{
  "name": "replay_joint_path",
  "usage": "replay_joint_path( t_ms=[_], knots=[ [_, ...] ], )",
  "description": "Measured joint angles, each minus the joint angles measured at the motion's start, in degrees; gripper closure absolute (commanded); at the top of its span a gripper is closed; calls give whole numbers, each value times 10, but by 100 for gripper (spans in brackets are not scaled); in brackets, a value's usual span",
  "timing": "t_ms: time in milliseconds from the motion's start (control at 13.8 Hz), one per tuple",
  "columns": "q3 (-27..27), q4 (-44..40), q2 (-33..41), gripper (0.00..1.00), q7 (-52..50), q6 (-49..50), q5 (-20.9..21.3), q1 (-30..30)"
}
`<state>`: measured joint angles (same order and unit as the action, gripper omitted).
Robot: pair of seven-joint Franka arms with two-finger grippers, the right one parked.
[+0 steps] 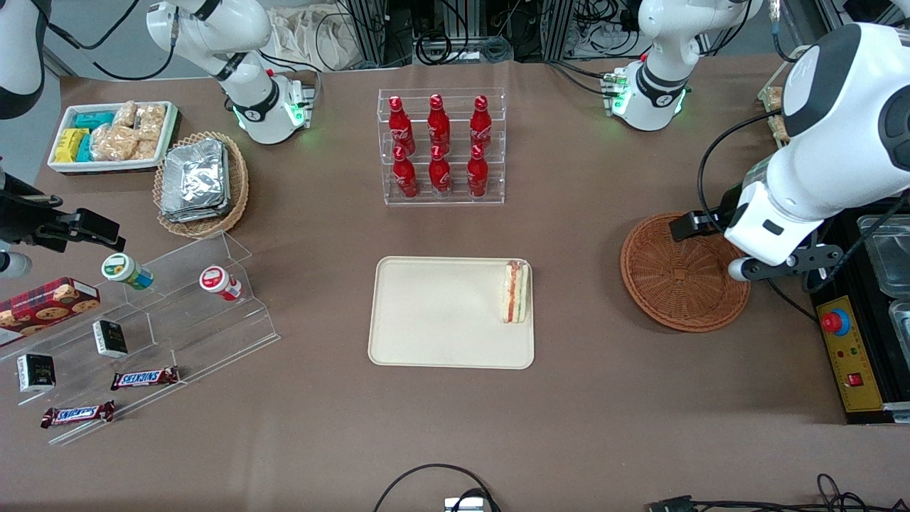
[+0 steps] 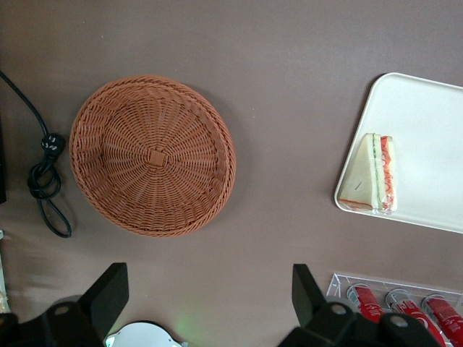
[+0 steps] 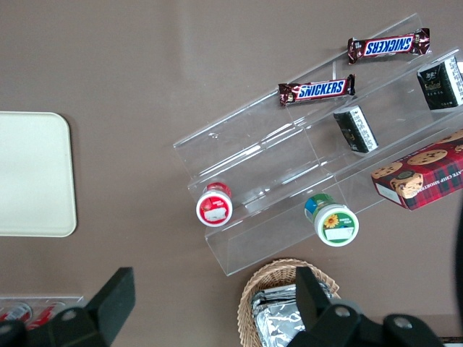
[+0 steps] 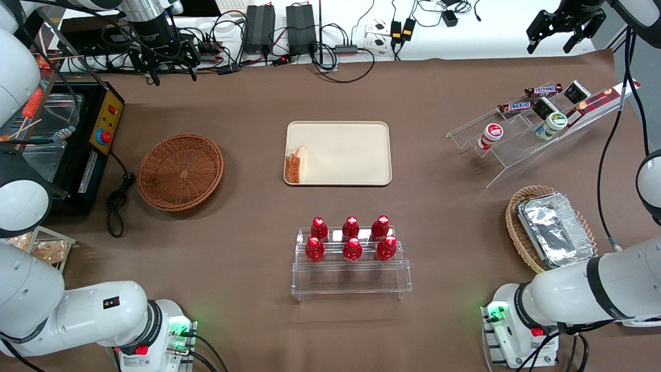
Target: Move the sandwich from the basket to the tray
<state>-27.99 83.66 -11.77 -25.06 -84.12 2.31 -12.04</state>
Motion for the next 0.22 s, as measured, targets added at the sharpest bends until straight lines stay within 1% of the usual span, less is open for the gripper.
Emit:
replay_joint_path(
  t_ms=[218],
  knots=[
    [0,-6,-3,0,0,0,0,0]
  ],
)
